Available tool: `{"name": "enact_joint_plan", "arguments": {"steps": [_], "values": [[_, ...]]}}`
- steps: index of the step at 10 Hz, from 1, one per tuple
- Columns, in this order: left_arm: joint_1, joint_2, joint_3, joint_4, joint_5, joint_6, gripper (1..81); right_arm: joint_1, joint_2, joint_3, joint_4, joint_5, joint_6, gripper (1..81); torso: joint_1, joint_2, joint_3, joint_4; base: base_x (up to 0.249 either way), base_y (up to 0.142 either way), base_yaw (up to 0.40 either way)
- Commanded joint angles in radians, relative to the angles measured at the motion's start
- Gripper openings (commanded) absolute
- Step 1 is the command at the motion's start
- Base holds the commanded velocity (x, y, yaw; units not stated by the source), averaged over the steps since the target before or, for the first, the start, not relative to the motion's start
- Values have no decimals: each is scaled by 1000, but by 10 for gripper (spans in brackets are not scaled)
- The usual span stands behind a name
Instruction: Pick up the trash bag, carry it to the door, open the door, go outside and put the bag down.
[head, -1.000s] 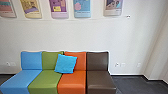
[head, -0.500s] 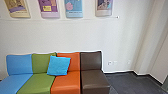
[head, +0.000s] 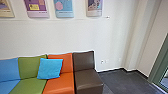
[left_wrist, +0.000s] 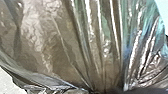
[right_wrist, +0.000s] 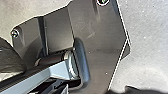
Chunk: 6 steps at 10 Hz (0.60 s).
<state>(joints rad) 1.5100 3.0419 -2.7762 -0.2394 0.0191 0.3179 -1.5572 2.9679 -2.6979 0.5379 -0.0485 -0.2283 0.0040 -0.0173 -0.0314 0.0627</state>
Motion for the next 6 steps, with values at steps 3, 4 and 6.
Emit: {"name": "enact_joint_plan", "arguments": {"steps": [3, 4, 6], "values": [[-49, 5, 0, 5, 70, 9, 10, 39, -4, -2, -3, -73, -5, 811, 0, 0, 0, 0, 0, 0, -237], [-50, 5, 0, 5, 70, 10, 10, 41, -2, 0, -3, -73, -5, 811, 0, 0, 0, 0, 0, 0, -238], [-52, 6, 0, 6, 71, 13, 10, 44, -2, 0, -3, -73, -3, 811, 0, 0, 0, 0, 0, 0, -242]]}}
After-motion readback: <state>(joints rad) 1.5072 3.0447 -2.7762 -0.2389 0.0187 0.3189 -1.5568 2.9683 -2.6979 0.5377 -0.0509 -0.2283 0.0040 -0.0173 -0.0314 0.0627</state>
